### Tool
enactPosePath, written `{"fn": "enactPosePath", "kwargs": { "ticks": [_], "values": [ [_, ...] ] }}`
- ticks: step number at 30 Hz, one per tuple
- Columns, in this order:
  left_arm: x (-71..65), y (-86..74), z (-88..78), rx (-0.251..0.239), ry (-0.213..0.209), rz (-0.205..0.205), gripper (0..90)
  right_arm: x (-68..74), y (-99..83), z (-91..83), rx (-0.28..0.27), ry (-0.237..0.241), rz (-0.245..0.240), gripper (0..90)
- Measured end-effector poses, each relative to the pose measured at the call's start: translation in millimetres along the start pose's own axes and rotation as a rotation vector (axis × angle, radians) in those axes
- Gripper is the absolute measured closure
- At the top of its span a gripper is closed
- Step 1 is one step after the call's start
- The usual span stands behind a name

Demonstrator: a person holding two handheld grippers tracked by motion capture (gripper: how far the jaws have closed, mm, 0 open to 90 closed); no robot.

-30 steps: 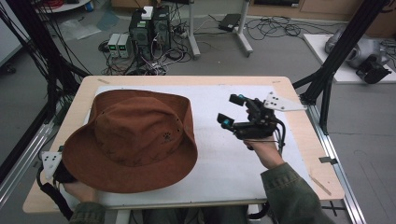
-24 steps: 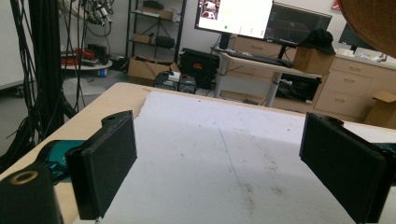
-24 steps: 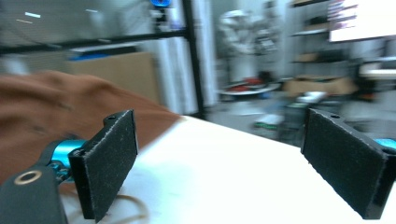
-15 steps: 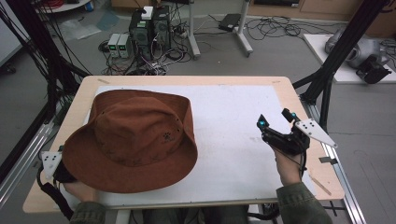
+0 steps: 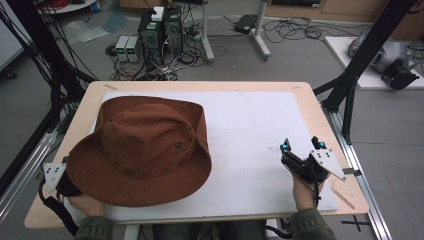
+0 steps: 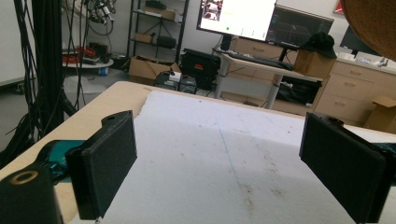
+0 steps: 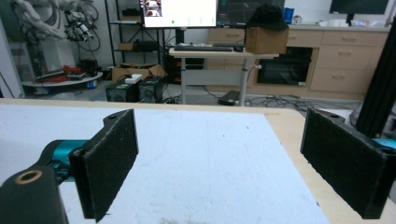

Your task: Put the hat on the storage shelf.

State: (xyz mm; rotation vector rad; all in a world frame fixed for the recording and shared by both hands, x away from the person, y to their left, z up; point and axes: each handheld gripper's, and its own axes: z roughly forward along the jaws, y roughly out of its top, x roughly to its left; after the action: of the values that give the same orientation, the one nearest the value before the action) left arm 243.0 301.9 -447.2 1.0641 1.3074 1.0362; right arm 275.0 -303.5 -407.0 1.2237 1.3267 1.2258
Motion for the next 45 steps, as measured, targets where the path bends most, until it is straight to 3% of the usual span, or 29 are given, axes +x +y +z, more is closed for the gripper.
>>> {"fn": "enactPosePath", "kwargs": {
  "ticks": [8, 45],
  "values": [
    [-1.6, 0.0, -0.7, -0.001, 0.001, 0.004, 11.3, -12.1, -21.4, 2.3, 0.028, -0.022, 0.045, 10.5],
    [-4.0, -0.4, -0.4, 0.004, -0.011, 0.004, 11.2, -15.0, -22.7, 1.0, 0.037, 0.004, 0.058, 10.5]
  ]
}}
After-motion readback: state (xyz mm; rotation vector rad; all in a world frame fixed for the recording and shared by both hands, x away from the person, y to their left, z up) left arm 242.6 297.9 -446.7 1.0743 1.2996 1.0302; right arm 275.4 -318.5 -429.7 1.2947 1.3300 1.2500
